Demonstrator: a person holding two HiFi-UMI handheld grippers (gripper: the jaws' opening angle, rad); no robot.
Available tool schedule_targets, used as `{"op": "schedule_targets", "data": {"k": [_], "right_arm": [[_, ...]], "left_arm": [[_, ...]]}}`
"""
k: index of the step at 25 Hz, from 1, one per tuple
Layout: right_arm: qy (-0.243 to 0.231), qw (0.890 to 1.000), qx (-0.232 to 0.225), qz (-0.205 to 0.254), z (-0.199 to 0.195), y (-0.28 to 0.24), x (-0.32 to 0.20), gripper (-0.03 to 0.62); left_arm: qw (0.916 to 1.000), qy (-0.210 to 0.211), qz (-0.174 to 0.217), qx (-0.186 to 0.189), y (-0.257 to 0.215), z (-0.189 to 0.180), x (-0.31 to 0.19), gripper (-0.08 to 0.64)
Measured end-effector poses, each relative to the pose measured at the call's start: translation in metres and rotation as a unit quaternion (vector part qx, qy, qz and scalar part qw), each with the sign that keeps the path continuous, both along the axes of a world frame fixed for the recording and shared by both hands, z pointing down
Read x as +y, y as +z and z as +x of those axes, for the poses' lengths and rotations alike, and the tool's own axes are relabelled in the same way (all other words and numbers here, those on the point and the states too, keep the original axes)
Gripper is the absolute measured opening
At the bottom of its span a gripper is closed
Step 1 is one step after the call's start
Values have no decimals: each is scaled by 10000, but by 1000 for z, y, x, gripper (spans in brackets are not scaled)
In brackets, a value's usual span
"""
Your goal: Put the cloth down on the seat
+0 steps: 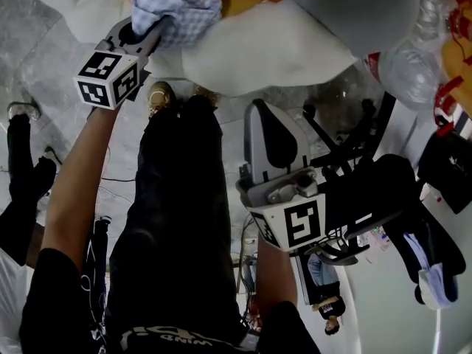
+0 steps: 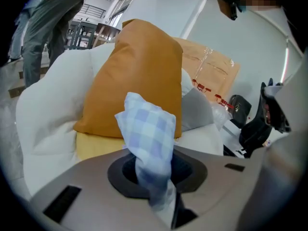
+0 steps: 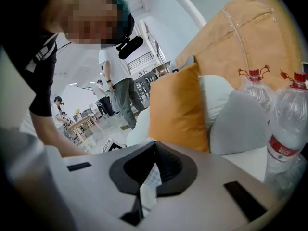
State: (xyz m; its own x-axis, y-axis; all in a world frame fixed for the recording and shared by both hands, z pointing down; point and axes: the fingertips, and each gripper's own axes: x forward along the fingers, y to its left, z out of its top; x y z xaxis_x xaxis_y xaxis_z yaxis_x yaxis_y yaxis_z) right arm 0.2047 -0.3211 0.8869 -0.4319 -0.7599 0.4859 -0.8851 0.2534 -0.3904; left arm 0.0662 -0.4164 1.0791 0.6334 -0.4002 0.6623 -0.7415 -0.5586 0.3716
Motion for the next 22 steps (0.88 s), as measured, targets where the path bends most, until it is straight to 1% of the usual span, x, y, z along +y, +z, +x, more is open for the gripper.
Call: {"op": "schedule_targets", "data": {"k": [2, 6, 9, 12, 17, 20, 21, 22], "right_arm": [[-1, 10000, -13, 8, 0, -2, -1, 20], [15, 10000, -28, 13, 2, -3, -2, 20], [-20, 10000, -39, 31, -1, -4, -1, 20], [-57, 10000, -31, 43, -2, -5, 0, 20], [-91, 9999, -39, 95, -4, -11, -1, 20], [-116, 9998, -54, 137, -6, -16, -2, 20], [-114, 9998, -59, 142, -7, -17, -2, 20], [-109, 9998, -65, 147, -7, -18, -2, 20]], "left_arm": [[9999, 13, 3, -149, 6, -4, -4, 84], [9982, 20, -1, -602, 22, -12, -8, 86], [9961, 78, 76, -871, 25, -15, -8, 89], [9947, 73, 125, -1017, 27, -16, -7, 95], [9908, -14, 230, -1331, 28, -27, -4, 138], [9888, -43, 194, -1476, 25, -35, -1, 167], [9880, -68, 214, -1531, 25, -40, -1, 179], [9871, -98, 218, -1580, 25, -44, -1, 207]]}}
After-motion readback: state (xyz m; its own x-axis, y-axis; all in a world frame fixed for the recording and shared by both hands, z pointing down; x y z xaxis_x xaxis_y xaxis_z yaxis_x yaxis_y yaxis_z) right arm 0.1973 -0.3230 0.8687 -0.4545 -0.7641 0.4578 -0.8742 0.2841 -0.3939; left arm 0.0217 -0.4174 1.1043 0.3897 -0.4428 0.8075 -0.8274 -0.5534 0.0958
